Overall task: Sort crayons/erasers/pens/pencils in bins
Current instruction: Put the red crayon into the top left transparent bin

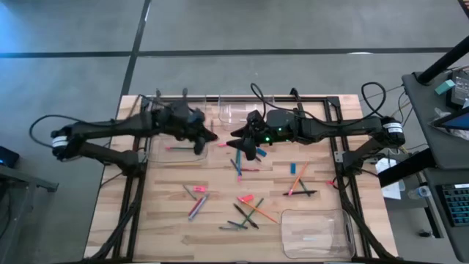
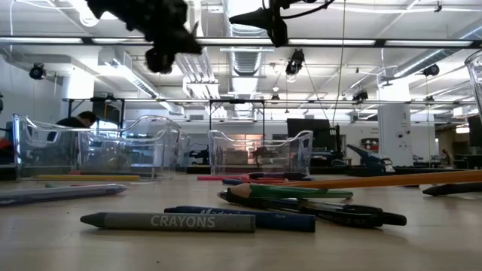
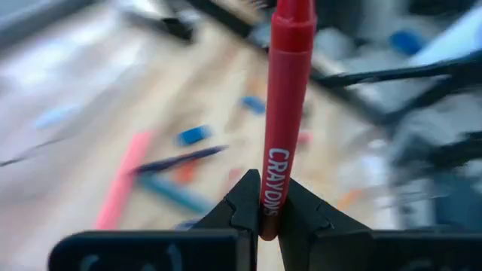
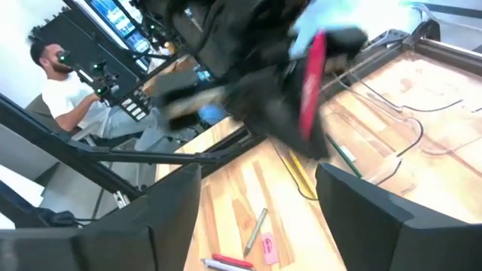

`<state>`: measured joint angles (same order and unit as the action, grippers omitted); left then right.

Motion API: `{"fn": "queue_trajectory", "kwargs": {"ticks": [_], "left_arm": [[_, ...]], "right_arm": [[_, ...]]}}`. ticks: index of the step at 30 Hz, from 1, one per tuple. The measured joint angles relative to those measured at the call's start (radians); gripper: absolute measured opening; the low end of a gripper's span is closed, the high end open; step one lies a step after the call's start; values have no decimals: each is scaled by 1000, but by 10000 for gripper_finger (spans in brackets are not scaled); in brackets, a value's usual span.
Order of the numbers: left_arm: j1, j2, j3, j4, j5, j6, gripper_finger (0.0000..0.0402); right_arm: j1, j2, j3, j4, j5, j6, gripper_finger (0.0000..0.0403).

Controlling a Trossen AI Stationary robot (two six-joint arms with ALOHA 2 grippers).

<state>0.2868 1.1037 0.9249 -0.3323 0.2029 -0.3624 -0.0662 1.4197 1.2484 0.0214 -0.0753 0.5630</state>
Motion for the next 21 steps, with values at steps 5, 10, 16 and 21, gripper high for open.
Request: {"fn": "queue_trajectory", "kwargs": {"ticks": [5,10,16,21], "left_arm": [[161,-82,1,-263,-164,225,12],[312,-66,27,-462,-304,417,12],[424,63,47,-571,-383,504,12],[454,170,47,-577,-455,551,21]], "right_arm": [[0,2,0,-17,0,1,255],[0,3,0,-18,21,-17,246],[0,6,-1,-16,41,-24,240],[0,10,-1,-18,42,-18,239]]}}
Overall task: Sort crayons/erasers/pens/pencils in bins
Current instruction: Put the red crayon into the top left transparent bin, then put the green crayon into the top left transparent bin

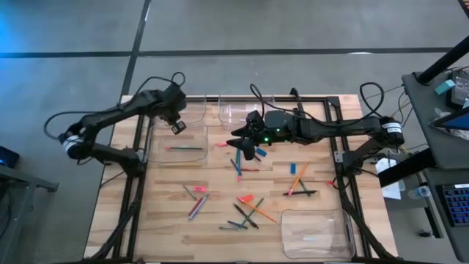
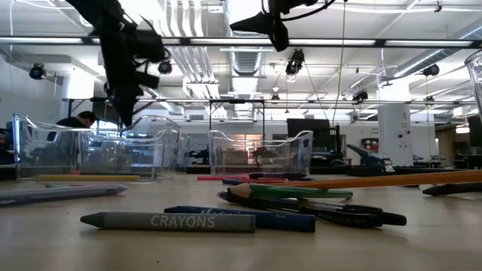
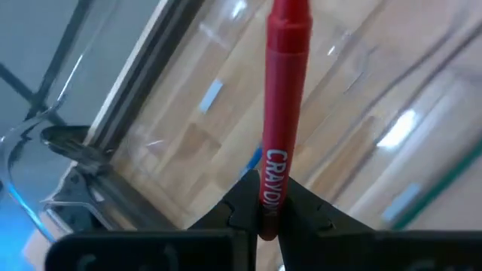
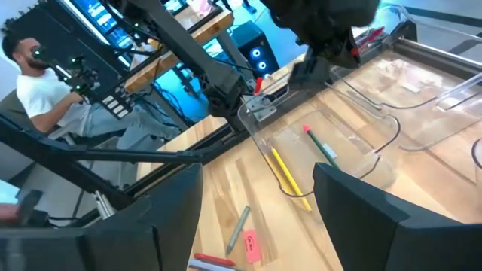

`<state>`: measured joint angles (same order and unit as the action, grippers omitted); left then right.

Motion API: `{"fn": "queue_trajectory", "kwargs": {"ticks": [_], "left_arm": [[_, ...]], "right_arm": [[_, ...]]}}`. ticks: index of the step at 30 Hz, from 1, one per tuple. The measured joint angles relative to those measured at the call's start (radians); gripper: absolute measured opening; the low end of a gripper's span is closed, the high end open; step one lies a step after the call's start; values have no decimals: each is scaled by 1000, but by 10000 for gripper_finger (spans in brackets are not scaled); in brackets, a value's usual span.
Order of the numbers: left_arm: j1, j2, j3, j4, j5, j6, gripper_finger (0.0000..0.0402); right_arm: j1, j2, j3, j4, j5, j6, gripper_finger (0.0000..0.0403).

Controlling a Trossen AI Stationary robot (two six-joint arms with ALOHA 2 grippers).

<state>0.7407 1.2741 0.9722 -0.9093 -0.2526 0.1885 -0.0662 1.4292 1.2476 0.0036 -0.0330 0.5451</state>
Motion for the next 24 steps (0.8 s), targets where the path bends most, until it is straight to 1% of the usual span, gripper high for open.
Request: {"fn": "queue_trajectory", "kwargs": {"ticks": [5,10,14,16,18,21,24], "left_arm": [[17,62,0,1,-75,12,55],[32,66,11,0,-80,6,115],[32,41,74,-27,-62,-8,160],[32,17,114,-26,-15,-25,175],[32,-20,155,-12,73,-35,183],[30,-94,192,75,254,-101,183],[25,-181,185,228,404,-213,177]], "right_arm": [[2,0,0,-6,0,9,235],[2,0,0,-28,0,19,235],[2,0,0,-54,1,14,233],[2,0,0,-78,7,4,233],[0,0,0,-107,10,-5,233],[0,0,0,-177,11,-7,231],[0,0,0,-277,10,-5,231]]}}
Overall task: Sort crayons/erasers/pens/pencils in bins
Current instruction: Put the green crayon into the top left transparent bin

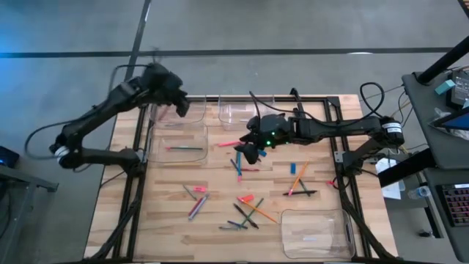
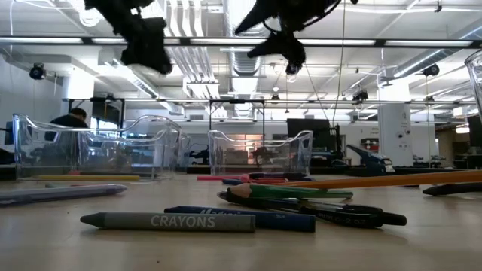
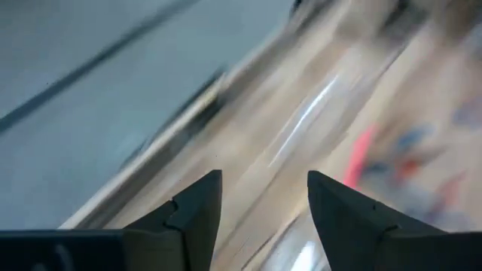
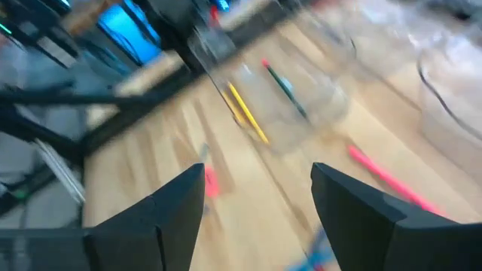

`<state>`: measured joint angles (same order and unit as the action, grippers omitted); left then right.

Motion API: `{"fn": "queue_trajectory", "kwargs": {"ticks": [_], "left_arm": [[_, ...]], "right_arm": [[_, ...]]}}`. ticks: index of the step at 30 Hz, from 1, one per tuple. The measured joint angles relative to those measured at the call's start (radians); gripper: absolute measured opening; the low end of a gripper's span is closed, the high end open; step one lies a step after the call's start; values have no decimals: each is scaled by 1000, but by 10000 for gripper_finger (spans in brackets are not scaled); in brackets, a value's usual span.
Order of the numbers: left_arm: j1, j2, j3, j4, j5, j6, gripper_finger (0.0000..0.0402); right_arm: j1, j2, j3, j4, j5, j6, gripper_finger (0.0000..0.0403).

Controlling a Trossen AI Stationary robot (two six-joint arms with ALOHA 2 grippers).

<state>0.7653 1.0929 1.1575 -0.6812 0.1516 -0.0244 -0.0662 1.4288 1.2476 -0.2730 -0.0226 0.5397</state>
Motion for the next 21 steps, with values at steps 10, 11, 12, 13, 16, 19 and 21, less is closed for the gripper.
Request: {"fn": "queue_trajectory", "kwargs": {"ticks": [10,11,12,13,16,19,21], "left_arm": [[-107,-153,-76,247,88,-168,164],[-118,-158,-85,254,88,-179,164],[-129,-159,-91,259,89,-180,164],[-142,-160,-97,264,90,-180,164],[-174,-157,-116,263,90,-181,164],[-196,-148,-132,263,90,-185,164],[-207,-142,-139,268,90,-203,163]], "right_arm": [[1,0,0,-473,0,30,230],[1,0,0,-518,0,37,230],[1,0,0,-563,0,37,231],[3,0,-2,-600,0,38,230],[12,0,-7,-705,-3,47,230],[31,0,-10,-800,-16,83,230],[45,0,-17,-848,-29,105,230]]}}
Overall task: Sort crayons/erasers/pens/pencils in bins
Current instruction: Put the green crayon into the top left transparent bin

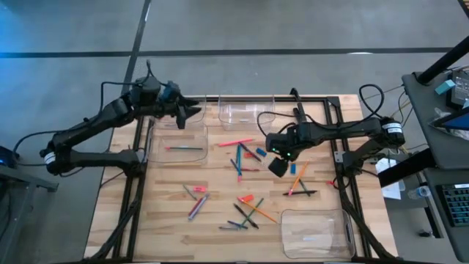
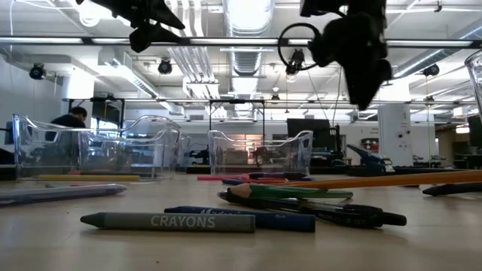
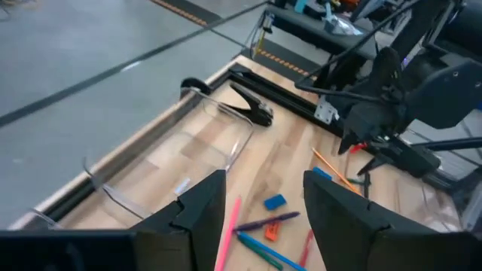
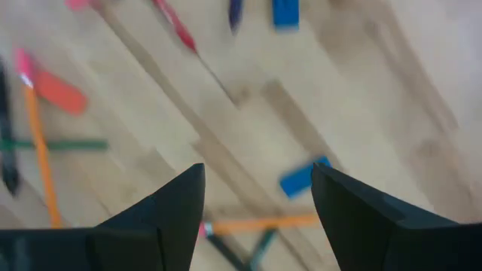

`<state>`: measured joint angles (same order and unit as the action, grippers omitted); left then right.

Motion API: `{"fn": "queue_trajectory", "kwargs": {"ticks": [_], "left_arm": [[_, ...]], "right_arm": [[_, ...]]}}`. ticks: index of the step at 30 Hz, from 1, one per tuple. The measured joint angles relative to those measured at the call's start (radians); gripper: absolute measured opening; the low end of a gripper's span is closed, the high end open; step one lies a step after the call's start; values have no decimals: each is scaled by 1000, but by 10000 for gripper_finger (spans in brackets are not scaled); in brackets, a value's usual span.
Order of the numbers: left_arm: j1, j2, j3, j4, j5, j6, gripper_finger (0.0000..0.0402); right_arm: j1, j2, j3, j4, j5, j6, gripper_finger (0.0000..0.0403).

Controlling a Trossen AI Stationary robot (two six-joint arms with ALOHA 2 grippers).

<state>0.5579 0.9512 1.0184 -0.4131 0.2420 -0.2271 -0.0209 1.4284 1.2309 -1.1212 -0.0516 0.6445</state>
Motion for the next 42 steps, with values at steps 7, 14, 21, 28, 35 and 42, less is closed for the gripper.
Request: {"fn": "queue_trajectory", "kwargs": {"ticks": [7,14,21,28,35,42], "left_arm": [[-28,29,-11,57,-1,-4,163],[-35,62,-11,99,10,-3,163],[-37,90,-11,117,15,-3,163],[-38,117,-11,127,23,-3,163],[-56,138,-11,187,57,-3,163],[-63,143,-11,198,60,-3,163]], "right_arm": [[81,0,-21,-109,-12,69,231],[157,-20,-97,-87,-85,174,230],[220,-131,-218,7,-89,357,226],[268,-257,-335,57,-87,530,226],[305,-288,-408,65,-87,596,226],[312,-282,-452,160,-87,611,226]]}}
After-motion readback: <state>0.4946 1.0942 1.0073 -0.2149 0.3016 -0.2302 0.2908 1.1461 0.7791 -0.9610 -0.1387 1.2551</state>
